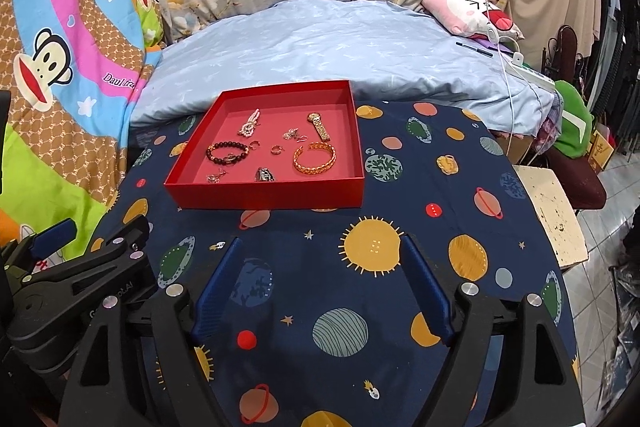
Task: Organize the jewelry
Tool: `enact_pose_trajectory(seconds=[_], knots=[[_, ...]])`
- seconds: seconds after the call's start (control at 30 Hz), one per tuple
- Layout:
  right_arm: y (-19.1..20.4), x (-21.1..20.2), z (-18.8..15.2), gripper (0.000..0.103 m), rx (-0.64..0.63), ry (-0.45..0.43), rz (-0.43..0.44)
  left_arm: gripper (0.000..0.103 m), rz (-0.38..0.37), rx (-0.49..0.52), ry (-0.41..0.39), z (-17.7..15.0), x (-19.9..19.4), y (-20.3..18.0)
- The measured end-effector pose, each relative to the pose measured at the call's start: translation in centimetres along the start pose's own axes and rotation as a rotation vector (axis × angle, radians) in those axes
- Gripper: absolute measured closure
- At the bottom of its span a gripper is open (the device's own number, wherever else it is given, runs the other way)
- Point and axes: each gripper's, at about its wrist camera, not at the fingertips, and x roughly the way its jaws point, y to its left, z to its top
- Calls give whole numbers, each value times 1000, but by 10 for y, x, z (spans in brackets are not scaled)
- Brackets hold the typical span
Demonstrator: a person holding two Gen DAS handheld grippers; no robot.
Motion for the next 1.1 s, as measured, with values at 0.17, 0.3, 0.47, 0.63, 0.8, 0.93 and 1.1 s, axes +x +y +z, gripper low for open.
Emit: enact_pose_trajectory(seconds=[0.17, 0.3, 0.47, 0.63, 0.8, 0.93, 1.1], knots=[[0, 0, 0, 24, 1, 1, 1, 19, 10, 5, 3, 0, -1, 1], [0, 0, 0, 23, 2, 1, 2, 19, -4, -8, 10, 1, 0, 2], [1, 0, 1, 23, 10, 3, 6, 19, -3, -9, 4, 1, -1, 3], [0, 0, 1, 23, 6, 2, 4, 19, 5, -5, 8, 1, 0, 3], [1, 0, 1, 23, 6, 3, 5, 19, 12, -9, 8, 1, 1, 4], [2, 1, 0, 23, 6, 3, 2, 19, 27, -16, 4, 0, 1, 5], [2, 2, 0, 23, 8, 7, 4, 19, 28, -16, 8, 1, 1, 4]])
